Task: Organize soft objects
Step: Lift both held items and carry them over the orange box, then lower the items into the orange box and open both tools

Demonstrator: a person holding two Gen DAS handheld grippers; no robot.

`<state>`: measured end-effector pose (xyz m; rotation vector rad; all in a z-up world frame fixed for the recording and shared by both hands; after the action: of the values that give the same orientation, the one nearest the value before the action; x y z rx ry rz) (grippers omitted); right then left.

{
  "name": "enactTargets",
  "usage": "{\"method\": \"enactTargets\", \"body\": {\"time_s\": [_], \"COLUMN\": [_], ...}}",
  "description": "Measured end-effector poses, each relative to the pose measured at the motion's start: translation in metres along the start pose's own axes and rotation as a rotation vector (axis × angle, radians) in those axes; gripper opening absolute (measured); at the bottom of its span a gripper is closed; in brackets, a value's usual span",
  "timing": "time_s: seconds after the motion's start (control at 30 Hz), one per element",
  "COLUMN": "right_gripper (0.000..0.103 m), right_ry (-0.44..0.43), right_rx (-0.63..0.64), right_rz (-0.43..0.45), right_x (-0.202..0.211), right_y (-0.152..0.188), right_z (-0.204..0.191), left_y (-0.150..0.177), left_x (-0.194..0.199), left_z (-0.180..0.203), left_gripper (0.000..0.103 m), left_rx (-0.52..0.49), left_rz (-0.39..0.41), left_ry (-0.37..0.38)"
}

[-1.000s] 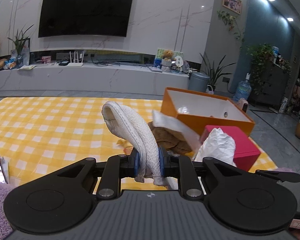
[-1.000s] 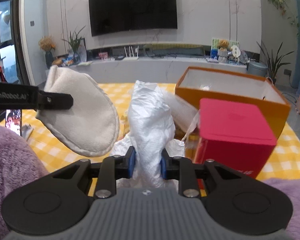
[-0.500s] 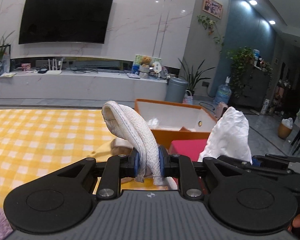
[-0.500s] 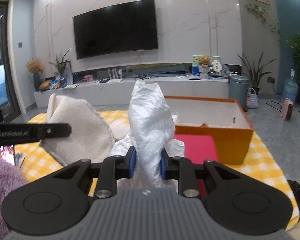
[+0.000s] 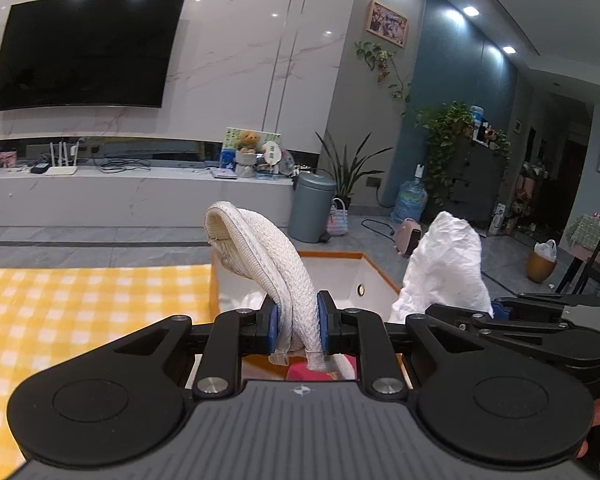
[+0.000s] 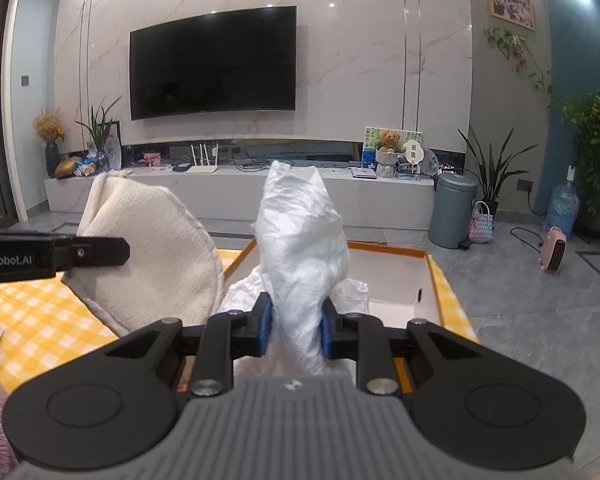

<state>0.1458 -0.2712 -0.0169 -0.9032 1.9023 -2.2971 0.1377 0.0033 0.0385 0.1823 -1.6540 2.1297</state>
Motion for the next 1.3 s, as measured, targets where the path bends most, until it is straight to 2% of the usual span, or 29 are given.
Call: {"method": "enactTargets", "body": {"time_s": [0.4, 0.73, 0.93, 1.3], "right_gripper": [0.023, 0.023, 0.023, 0.025], "right_ry": [0.026, 0.066, 0.067, 0.068], "right_rx": [0.058, 0.015, 0.018, 0.063], "right_rz": [-0.107, -0.217, -0.289, -0.419], "right_x": [-0.075, -0.148, -0.186, -0.229], "right_y": [-0.021, -0.021, -0.011, 0.019], "right_z": [0.036, 0.068, 0.075, 0.075], "left_y": [-0.013, -0.007, 0.003, 0.023], "left_x": [-0.066, -0.127, -0.153, -0.172], "left_z": [0.000, 0.000, 0.003, -0.003], "left_gripper": [0.022, 0.022, 0.022, 0.023], "left_rx": [-0.007, -0.025, -0.071, -0.095], "left_rz": [-0.049, -0.166, -0.233, -0.323], "left_ry": [0.021, 0.012, -0.022, -0.065]}}
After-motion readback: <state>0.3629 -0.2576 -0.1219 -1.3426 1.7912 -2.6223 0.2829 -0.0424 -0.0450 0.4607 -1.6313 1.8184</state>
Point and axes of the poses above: each gripper's, at about its wrist camera, not at the fingertips, and x roughly against the way its jaws point, z to its right, y to its underside, the point moved 1 cm from there along -x, roughly the way its jaws point, and after that the axes turned 5 degrees about x, right-handed, at the moved point
